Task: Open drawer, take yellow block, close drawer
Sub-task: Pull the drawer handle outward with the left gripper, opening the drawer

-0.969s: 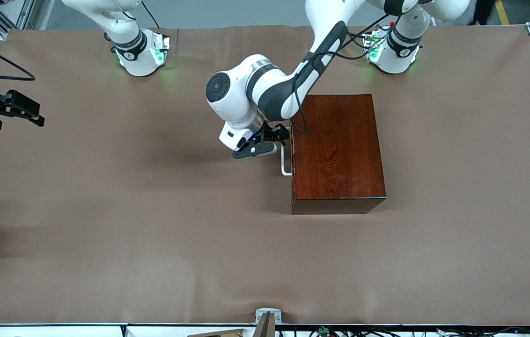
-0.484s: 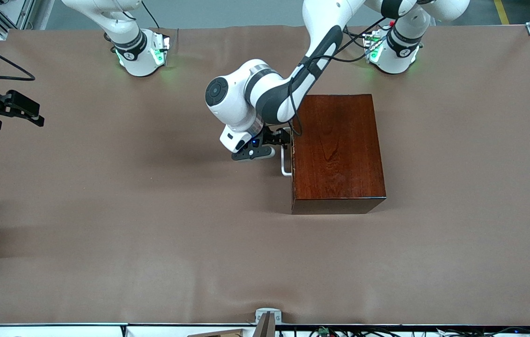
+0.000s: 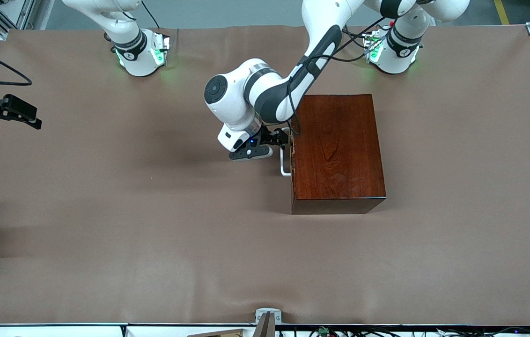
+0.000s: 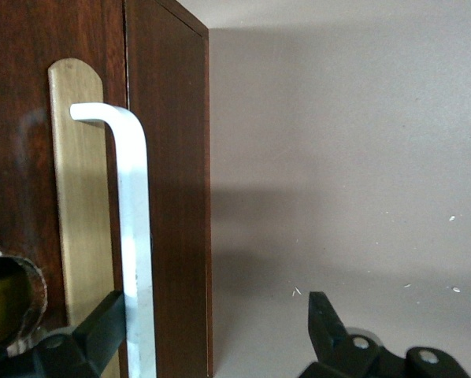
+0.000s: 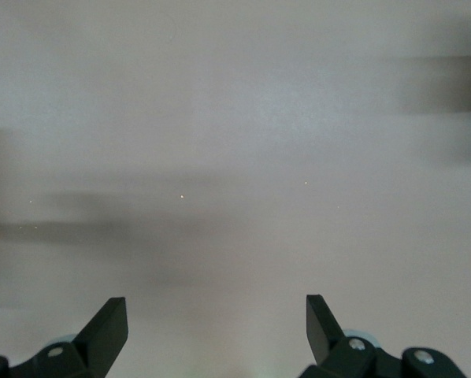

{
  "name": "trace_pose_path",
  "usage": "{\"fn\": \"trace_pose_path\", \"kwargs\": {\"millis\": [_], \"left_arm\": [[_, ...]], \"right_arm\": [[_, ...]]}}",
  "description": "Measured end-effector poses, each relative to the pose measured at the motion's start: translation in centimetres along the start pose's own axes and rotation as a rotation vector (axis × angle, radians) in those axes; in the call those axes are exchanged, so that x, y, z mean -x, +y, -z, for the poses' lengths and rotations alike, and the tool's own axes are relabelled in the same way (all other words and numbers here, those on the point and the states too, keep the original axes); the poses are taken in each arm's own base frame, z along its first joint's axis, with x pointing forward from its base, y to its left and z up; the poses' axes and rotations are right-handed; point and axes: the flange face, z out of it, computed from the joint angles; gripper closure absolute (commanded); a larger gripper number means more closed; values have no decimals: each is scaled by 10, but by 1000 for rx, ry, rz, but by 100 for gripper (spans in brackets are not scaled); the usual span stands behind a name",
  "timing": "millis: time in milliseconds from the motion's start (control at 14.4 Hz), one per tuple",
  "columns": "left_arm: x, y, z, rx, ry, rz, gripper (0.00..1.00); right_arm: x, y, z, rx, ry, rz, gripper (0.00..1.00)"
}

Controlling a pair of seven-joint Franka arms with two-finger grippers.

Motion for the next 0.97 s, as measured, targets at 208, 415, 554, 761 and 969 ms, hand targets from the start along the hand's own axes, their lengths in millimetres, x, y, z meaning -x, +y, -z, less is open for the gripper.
{"fn": "trace_pose_path", "kwargs": {"millis": [208,415,554,761,969], "left_arm": [[1,3,2,21,5,31,0],[2,5,2,30,3,37,0],[1,6,0,31,3,39,0],[0,12,-1,68,13,96,0],[0,14,1,93,11,113,0]], "right_arm": [[0,3,0,0,-1,-5,0],[0,3,0,0,-1,-5,0],[0,2,0,0,-1,-4,0],[0,1,0,0,-1,-2,0],[0,1,0,0,-1,-1,0]]}}
